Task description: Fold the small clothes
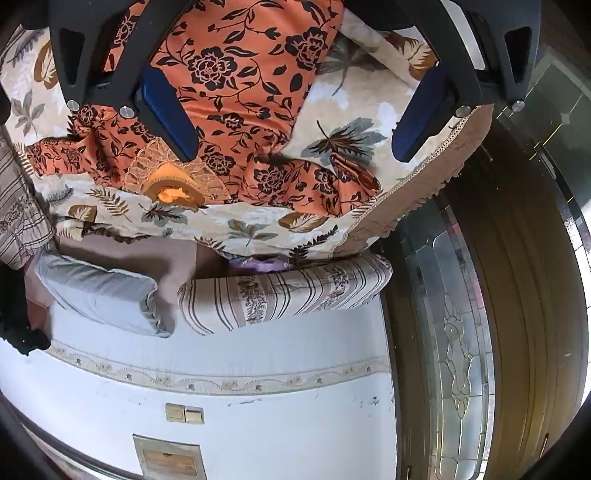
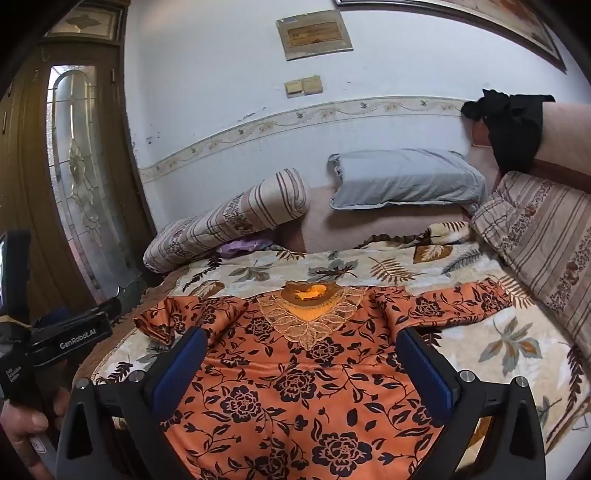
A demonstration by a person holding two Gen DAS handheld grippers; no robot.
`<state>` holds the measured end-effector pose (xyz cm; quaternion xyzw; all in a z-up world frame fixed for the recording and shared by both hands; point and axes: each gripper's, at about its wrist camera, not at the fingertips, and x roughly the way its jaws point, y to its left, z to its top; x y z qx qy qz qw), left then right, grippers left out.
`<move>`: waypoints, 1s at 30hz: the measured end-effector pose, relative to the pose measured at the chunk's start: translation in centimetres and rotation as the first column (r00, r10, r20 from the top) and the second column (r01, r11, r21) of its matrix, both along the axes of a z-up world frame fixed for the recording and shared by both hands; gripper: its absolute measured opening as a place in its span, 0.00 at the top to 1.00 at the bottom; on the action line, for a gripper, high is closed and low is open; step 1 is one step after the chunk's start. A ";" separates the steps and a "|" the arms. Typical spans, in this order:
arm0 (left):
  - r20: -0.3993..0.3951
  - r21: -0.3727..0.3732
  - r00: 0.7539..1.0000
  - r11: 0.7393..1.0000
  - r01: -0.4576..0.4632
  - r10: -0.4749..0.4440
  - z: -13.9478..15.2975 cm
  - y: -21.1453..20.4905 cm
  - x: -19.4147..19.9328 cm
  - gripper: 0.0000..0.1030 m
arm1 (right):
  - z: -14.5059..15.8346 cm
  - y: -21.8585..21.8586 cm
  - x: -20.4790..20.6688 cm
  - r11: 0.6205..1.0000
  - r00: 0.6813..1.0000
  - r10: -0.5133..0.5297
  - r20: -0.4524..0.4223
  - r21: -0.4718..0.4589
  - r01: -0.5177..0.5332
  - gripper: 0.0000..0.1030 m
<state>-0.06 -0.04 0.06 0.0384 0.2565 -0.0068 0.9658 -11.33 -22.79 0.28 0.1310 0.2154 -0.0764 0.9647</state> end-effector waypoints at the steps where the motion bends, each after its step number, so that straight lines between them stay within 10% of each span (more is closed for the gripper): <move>1: 0.003 0.002 1.000 1.000 0.000 0.000 0.1 0.0 -0.1 0.00 | 0.0 0.0 0.1 1.000 1.000 0.000 -0.002 0.002 0.000 0.00; 30: -0.035 0.042 0.999 0.999 -0.016 0.018 -1.3 -0.2 0.8 0.00 | -1.0 -3.6 -0.2 0.992 0.996 -0.090 -0.012 0.090 0.091 0.00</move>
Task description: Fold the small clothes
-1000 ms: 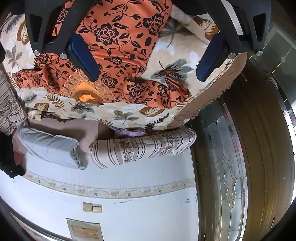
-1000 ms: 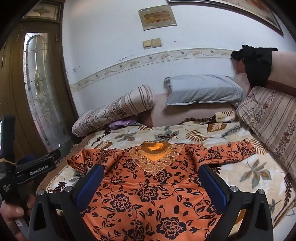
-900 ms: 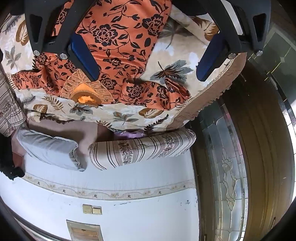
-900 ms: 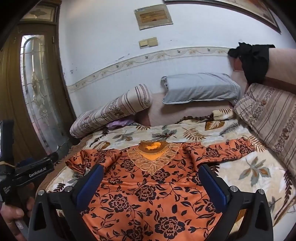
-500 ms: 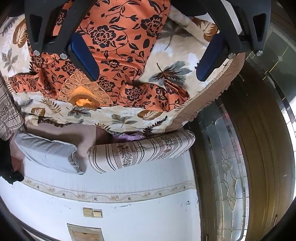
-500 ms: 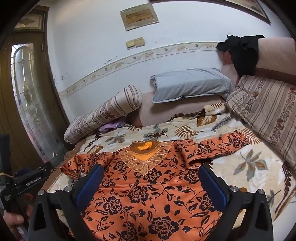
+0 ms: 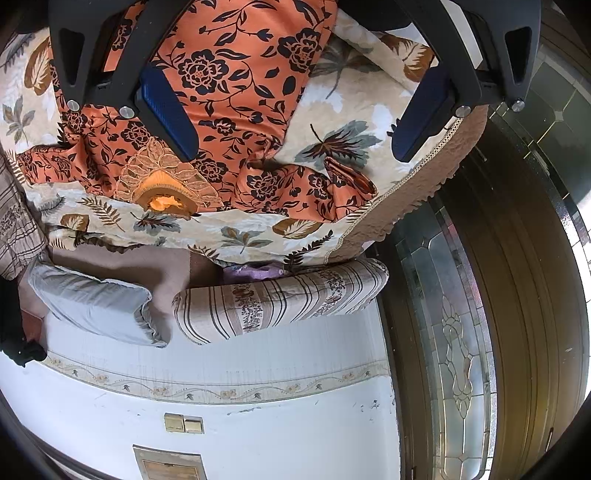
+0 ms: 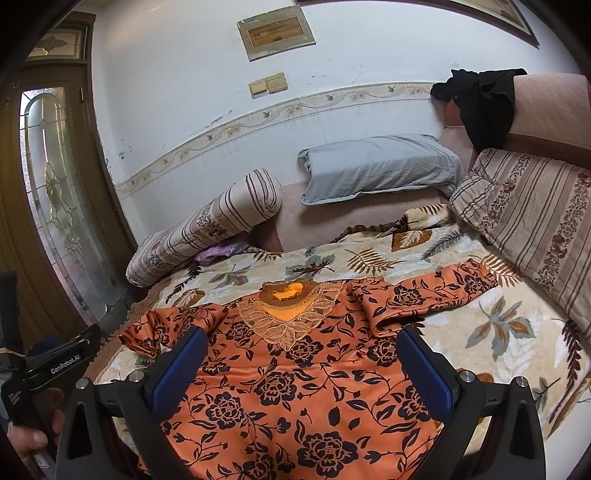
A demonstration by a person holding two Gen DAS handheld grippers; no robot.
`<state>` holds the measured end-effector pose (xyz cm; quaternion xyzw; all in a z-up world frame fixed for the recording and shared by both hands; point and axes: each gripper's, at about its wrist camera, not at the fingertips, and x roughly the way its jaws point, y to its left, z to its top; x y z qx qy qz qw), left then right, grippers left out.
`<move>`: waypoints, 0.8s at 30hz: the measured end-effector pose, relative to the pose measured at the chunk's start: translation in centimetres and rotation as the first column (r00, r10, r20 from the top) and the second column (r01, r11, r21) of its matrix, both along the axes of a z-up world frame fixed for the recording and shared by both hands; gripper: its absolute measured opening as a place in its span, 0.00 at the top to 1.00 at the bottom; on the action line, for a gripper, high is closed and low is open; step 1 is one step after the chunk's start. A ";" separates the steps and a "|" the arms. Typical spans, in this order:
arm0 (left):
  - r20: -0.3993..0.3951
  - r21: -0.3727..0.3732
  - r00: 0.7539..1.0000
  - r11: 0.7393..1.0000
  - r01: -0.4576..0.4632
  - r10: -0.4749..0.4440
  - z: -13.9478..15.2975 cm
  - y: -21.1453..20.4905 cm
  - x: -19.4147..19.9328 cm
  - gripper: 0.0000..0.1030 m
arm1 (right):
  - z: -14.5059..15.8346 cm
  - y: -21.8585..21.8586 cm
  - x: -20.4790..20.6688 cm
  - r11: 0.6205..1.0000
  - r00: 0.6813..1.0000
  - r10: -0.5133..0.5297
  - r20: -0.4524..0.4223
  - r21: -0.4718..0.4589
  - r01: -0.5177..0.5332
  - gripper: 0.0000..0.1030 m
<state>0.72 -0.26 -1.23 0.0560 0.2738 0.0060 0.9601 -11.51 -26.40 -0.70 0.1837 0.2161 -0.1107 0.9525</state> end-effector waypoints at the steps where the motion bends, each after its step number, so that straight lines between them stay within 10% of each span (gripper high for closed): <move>1: 0.000 0.001 1.000 1.000 0.000 0.000 0.0 0.0 0.0 0.00 | 0.0 0.0 0.0 1.000 1.000 0.000 -0.001 0.001 0.000 0.00; 24: -0.018 0.014 1.000 1.000 -0.001 0.001 -0.7 -0.2 0.8 0.00 | -0.4 0.2 0.5 1.000 1.000 0.003 -0.020 0.010 -0.003 0.00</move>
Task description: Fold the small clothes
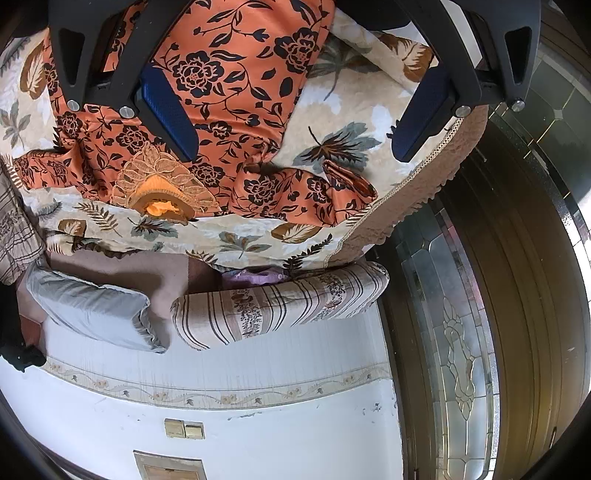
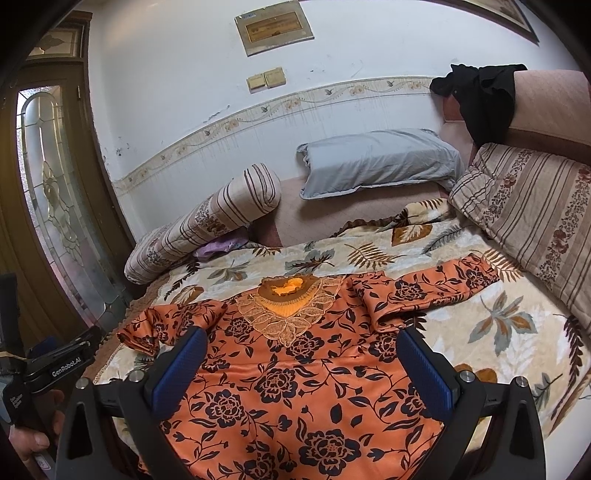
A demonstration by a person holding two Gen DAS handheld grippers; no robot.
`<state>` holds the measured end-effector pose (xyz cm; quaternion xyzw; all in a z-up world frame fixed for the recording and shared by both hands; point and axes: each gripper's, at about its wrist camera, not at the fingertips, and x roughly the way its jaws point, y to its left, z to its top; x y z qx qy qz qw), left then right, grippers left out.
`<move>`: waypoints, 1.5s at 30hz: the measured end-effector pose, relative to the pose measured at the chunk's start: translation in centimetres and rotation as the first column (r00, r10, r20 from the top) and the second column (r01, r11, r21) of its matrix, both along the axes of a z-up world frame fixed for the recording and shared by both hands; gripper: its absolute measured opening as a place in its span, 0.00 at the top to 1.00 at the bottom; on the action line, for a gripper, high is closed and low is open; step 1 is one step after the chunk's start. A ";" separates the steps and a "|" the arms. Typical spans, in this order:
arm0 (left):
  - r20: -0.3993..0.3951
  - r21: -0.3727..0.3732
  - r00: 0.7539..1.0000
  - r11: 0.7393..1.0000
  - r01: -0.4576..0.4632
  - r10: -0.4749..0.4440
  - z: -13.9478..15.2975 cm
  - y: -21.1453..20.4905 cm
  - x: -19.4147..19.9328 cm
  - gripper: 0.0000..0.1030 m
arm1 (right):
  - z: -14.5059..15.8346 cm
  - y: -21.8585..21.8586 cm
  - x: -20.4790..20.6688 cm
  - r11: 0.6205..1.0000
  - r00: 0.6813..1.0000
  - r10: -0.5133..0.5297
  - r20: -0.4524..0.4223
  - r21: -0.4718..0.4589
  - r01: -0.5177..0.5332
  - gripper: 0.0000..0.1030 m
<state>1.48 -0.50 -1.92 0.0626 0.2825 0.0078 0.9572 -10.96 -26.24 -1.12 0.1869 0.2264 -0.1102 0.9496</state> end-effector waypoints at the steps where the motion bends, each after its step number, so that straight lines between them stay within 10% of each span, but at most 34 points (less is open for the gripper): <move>1: -0.003 0.000 1.000 1.000 0.001 -0.001 -0.1 -0.1 0.1 0.00 | -0.1 0.0 0.0 1.000 1.000 0.002 -0.002 0.000 -0.002 0.00; 45: -0.051 0.020 0.999 1.000 -0.006 0.007 -2.5 0.2 2.4 0.00 | -2.5 0.4 3.5 1.000 0.998 0.022 -0.066 0.019 -0.021 0.00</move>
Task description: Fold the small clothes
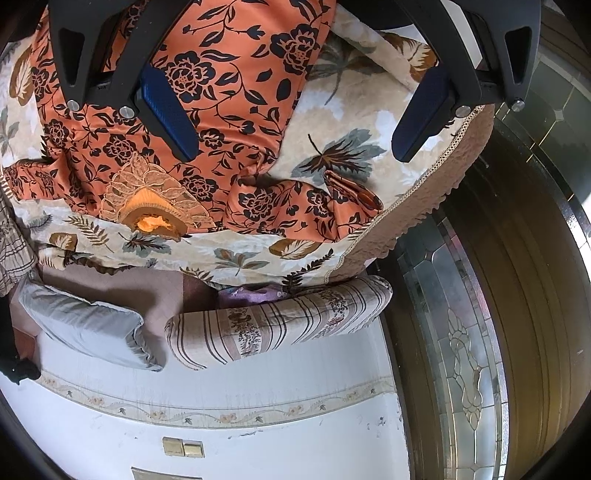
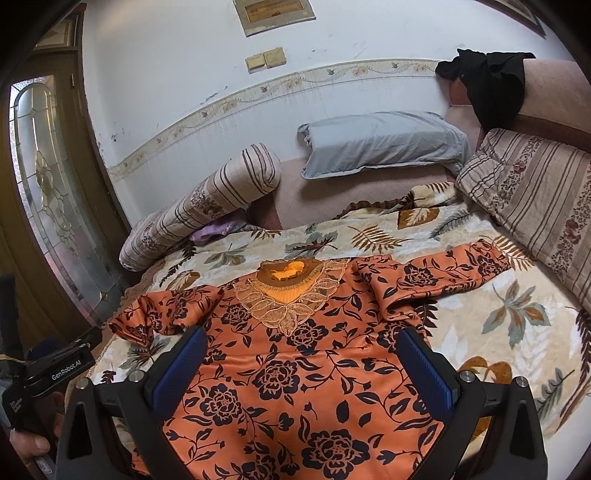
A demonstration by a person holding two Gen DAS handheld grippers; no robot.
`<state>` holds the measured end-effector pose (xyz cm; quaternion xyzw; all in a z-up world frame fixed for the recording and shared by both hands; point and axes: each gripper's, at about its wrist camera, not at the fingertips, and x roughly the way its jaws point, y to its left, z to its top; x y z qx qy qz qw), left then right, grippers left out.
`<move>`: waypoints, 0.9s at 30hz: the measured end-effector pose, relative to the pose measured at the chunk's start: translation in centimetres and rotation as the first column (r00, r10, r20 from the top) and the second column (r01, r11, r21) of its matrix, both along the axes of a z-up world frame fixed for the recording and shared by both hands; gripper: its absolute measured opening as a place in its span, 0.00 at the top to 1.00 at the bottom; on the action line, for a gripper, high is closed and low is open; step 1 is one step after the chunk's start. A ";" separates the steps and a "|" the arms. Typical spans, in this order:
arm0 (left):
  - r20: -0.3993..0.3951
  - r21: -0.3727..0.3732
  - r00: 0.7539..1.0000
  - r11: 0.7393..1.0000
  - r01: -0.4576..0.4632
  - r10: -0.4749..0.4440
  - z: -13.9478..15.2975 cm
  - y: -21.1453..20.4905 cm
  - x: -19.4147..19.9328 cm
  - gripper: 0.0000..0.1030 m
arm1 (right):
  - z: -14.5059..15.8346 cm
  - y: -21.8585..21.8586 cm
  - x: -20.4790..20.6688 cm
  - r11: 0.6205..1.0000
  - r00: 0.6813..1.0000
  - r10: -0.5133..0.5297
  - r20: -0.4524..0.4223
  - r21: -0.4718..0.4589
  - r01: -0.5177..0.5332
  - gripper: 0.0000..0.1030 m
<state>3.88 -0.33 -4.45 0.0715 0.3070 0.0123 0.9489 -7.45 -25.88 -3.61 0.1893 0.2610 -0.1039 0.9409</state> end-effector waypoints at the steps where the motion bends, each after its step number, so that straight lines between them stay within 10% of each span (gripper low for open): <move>1: -0.003 0.003 1.000 1.000 0.001 -0.001 -0.2 -0.1 0.2 0.00 | -0.1 -0.1 0.2 1.000 1.000 0.002 -0.004 0.004 -0.002 0.00; 11: -0.278 0.075 0.956 0.990 0.117 -0.092 -9.4 -4.2 6.8 0.00 | -4.6 -13.3 3.0 0.965 0.991 -0.135 0.007 0.227 0.130 0.00; 17: -0.403 0.165 0.910 0.971 0.174 -0.095 -16.5 -7.3 9.3 0.00 | -13.1 -29.6 3.3 0.728 0.895 -0.435 -0.101 0.546 0.415 0.00; 21: -0.426 0.150 0.895 0.966 0.212 -0.130 -18.6 -8.3 9.9 0.00 | -18.6 -36.1 4.9 0.532 0.852 -0.488 -0.189 0.710 0.461 0.20; 27: -0.386 0.047 0.906 0.977 0.206 -0.173 -19.2 -7.2 9.7 0.00 | -21.5 -39.4 8.5 0.486 0.798 -0.547 -0.254 0.679 0.550 0.39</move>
